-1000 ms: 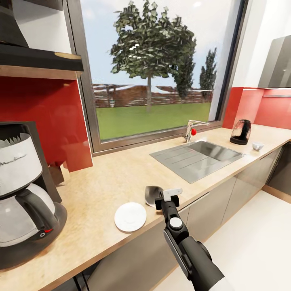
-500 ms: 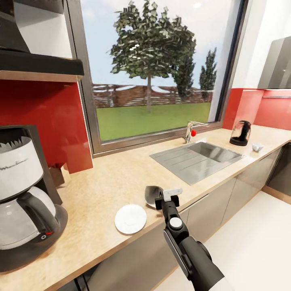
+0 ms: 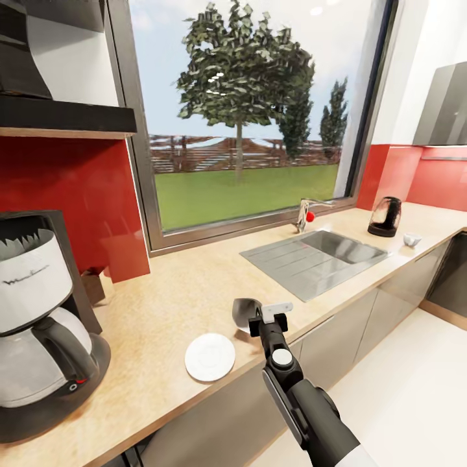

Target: Set up a coffee station on the kitchen countertop: keep the coffee maker on the countertop, move the bottle of coffee from the kitchen shelf to the counter next to the coffee maker, place a paper coffee filter on top of the coffee maker, put the saucer next to the coffee maker with the coffee cup on the saucer, and place the electric kettle next to the coffee maker.

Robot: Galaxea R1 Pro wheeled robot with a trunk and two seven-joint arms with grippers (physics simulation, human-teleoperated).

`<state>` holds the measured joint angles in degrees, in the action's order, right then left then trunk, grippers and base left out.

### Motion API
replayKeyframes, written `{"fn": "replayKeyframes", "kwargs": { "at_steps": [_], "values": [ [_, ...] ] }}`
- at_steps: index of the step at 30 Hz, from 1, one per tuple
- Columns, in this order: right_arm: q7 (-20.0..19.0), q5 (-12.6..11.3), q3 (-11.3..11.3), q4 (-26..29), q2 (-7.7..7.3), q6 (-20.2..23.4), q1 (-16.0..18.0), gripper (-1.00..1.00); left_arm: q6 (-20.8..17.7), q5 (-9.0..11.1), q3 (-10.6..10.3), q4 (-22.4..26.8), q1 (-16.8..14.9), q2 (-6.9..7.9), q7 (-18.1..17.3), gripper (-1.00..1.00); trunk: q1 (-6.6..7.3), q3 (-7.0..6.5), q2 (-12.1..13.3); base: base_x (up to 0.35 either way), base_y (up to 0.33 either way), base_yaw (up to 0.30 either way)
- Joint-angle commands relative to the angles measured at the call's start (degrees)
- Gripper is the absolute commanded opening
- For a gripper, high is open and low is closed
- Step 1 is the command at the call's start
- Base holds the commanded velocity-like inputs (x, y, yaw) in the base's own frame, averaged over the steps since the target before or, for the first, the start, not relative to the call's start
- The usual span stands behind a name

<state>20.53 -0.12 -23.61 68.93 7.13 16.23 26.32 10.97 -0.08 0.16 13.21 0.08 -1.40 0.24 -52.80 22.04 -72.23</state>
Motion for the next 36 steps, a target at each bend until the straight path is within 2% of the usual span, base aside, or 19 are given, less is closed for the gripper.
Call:
{"fn": "replayKeyframes", "kwargs": {
  "at_steps": [1, 4, 9, 23, 36],
  "values": [
    [0.22, -0.23, -0.12, 0.06, -0.02, 0.29, 0.05, -1.0, 0.11, -0.01, 0.02, 0.03, 0.01, -0.01, 0.03, 1.0, 0.01, 0.05, -0.02, 0.0, 0.0, 0.0],
    [0.22, -0.23, -0.12, 0.06, -0.03, 0.29, 0.05, -1.0, 0.11, -0.01, 0.02, 0.03, 0.01, -0.01, 0.03, 1.0, 0.01, 0.05, -0.02, 0.0, 0.0, 0.0],
    [0.22, -0.23, -0.12, 0.06, -0.02, 0.29, 0.05, -1.0, 0.11, -0.01, 0.02, 0.0, 0.02, -0.01, 0.01, 1.0, 1.1, -0.85, 1.99, 0.0, 0.0, 0.0],
    [0.22, -0.23, -0.12, 0.15, -0.04, 0.29, 0.05, -1.0, 0.11, -0.01, 0.02, 0.06, 0.01, -0.01, 0.01, 1.0, 1.1, -0.85, 1.99, -0.006, -0.002, 0.0],
    [0.26, -0.23, -0.12, 0.68, -0.06, 0.33, 0.05, -1.0, 0.11, -0.01, 0.02, 0.06, 0.01, -0.01, -0.01, 1.0, 1.1, -0.85, 1.99, -0.147, -0.081, 0.0]
  ]
}}
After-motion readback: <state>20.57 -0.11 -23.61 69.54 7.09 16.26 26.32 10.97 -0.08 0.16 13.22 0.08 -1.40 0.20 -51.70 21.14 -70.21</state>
